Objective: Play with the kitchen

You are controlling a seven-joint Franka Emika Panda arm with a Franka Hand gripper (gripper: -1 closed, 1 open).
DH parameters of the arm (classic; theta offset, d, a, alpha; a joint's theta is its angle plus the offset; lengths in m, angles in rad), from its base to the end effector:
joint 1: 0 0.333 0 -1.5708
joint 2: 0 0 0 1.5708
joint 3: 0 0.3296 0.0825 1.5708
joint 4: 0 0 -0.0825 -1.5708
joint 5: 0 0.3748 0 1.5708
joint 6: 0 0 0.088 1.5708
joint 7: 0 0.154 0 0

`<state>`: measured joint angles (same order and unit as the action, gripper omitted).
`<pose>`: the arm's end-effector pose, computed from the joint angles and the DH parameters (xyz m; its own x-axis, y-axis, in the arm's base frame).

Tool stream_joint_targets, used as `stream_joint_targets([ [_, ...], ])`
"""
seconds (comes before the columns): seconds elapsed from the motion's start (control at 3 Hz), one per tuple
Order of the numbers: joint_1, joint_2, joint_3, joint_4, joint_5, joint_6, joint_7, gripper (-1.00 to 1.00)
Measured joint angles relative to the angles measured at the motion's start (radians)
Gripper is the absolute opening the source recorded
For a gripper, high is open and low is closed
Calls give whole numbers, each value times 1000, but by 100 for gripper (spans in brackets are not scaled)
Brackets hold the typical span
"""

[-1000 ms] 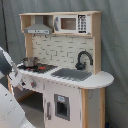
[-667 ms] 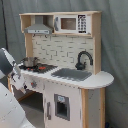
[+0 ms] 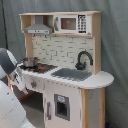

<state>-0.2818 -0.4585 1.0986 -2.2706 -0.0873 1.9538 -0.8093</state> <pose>0.3086 0.3310 0.4092 0.0288 0.9134 -0.4061 0.9660 0.0790 0.2461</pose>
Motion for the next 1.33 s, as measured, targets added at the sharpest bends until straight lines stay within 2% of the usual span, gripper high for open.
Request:
stream_joint_targets([
  [0.33, 0, 5, 0, -2, 0, 6, -8, -100],
  [0.67, -2, 55, 0, -11, 0, 46, -51, -100],
  [1.33, -13, 143, 0, -89, 0, 199, -104, -100],
])
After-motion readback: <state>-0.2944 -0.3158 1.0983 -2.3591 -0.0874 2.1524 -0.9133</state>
